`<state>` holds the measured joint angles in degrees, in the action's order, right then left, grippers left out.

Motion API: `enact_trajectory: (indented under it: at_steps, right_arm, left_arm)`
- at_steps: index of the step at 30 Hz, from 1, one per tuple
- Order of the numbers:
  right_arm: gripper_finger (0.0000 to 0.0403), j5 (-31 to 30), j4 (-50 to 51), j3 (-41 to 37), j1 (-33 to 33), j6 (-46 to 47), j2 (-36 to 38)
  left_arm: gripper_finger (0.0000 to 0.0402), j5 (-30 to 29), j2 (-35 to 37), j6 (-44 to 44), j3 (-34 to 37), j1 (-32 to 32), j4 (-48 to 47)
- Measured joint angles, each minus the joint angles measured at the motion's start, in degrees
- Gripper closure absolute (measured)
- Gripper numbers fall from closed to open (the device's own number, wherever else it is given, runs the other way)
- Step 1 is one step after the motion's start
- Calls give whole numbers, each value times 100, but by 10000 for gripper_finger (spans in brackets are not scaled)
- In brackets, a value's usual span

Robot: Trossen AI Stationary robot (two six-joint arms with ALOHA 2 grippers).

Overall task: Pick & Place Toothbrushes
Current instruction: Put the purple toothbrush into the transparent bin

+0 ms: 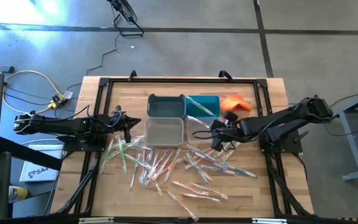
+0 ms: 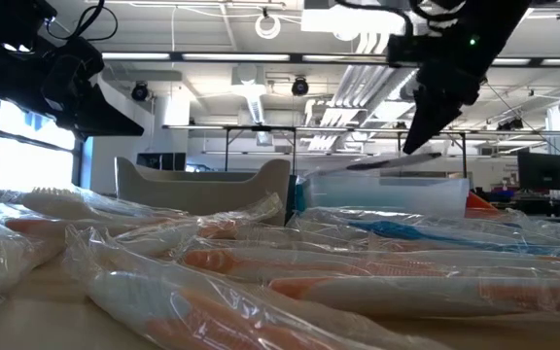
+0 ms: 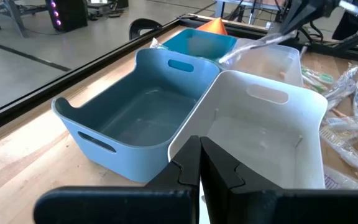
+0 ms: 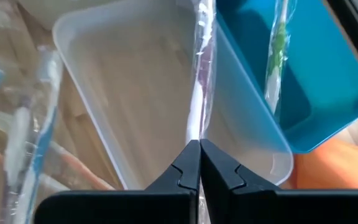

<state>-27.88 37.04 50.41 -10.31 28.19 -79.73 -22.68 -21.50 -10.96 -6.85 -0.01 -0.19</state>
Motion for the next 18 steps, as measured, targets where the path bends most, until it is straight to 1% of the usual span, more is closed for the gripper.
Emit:
enact_trajectory:
  at_steps: [9, 14, 18]
  right_arm:
    - [400, 165, -131, 0, -2, 2, -503]
    - [400, 410, -193, 0, 78, 0, -647]
    - [400, 428, -212, 0, 141, -2, -686]
  left_arm:
    - [402, 0, 0, 0, 0, 0, 0]
    - [402, -1, -2, 0, 0, 0, 0]
    - [402, 0, -2, 0, 0, 0, 0]
